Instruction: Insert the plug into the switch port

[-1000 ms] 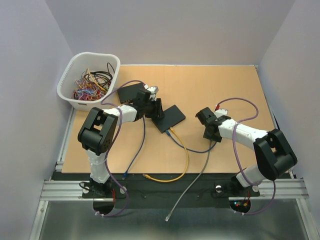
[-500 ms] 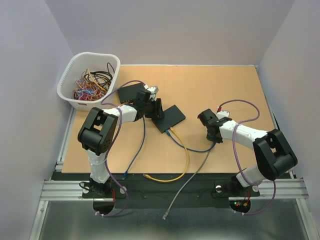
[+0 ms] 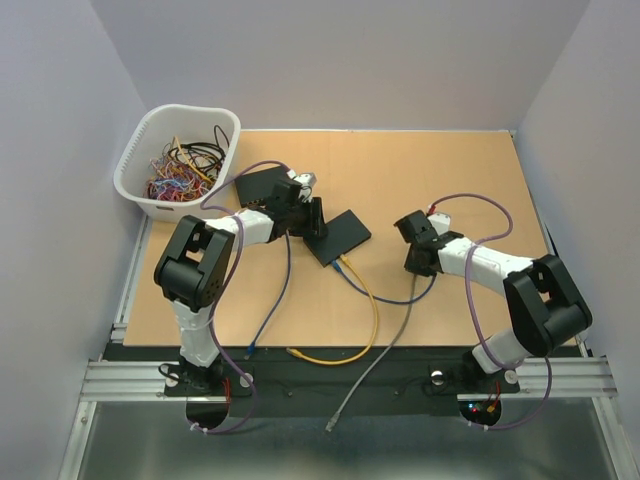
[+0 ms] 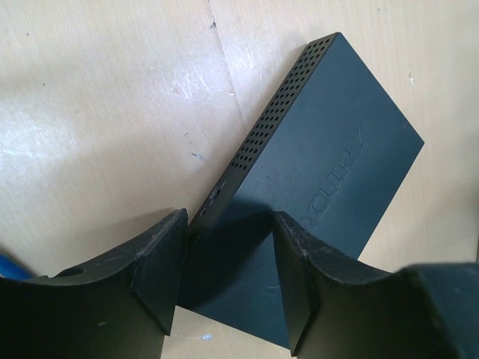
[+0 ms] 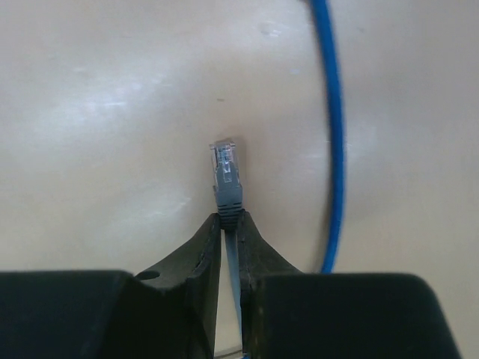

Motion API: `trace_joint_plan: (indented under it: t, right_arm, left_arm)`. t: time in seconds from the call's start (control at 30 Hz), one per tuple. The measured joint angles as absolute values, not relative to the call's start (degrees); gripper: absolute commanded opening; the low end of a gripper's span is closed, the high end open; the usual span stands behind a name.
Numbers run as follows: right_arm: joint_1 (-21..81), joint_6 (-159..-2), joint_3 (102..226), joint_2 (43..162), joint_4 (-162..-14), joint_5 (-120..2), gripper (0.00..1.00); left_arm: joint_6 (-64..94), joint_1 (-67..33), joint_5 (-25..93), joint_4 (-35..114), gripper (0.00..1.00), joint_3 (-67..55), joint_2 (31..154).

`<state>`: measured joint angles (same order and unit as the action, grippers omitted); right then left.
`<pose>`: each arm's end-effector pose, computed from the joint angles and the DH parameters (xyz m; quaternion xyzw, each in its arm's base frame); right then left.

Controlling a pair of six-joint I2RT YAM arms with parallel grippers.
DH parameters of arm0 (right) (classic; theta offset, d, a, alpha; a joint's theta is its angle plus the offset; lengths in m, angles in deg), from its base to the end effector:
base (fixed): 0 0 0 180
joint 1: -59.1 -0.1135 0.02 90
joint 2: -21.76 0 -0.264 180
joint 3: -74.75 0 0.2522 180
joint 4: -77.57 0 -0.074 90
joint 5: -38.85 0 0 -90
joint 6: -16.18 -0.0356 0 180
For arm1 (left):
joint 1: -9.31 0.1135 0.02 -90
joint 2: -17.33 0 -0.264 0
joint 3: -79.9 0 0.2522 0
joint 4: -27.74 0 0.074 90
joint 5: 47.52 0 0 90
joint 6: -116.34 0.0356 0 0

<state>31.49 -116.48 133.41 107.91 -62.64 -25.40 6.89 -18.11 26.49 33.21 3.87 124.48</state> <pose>0.2437 0.1100 0.1627 0.1687 0.9418 -0.0681 0.2828 0.3511 -0.1932 0.1709 0.1238 0.8782 -0.2910 0.3589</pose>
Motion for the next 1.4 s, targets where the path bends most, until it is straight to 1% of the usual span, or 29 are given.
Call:
trace_joint_plan:
  t: [0.23, 0.4, 0.57, 0.73, 1.1, 1.4]
  right_arm:
    - [31.66, -108.78, 134.11, 107.67, -73.22, -37.07, 0.01]
    - [31.66, -102.95, 134.11, 106.51, -83.41, -48.26, 0.00]
    - [31.66, -97.68, 134.09, 104.96, -92.94, -62.55, 0.00]
    - [31.64, -95.15, 131.03, 101.44, -100.85, -73.96, 0.00]
    - [28.54, -92.44, 130.00, 96.37, -103.56, -84.65, 0.01]
    - [26.39, -91.58, 130.00, 87.74, -102.40, -86.09, 0.00]
  left_arm:
    - [6.68, -18.11, 27.60, 35.66, 0.59, 3.87, 122.89]
    - [6.39, -18.11, 29.07, 36.92, 0.59, 3.87, 119.37]
    - [6.24, -18.11, 30.34, 37.08, 0.59, 3.87, 115.34]
    - [5.76, -18.11, 30.69, 36.95, 0.59, 4.18, 111.69]
    - [4.14, -18.33, 30.10, 35.90, 0.59, 11.59, 100.33]
    - [3.66, -18.35, 30.60, 34.41, 0.58, 14.63, 97.86]
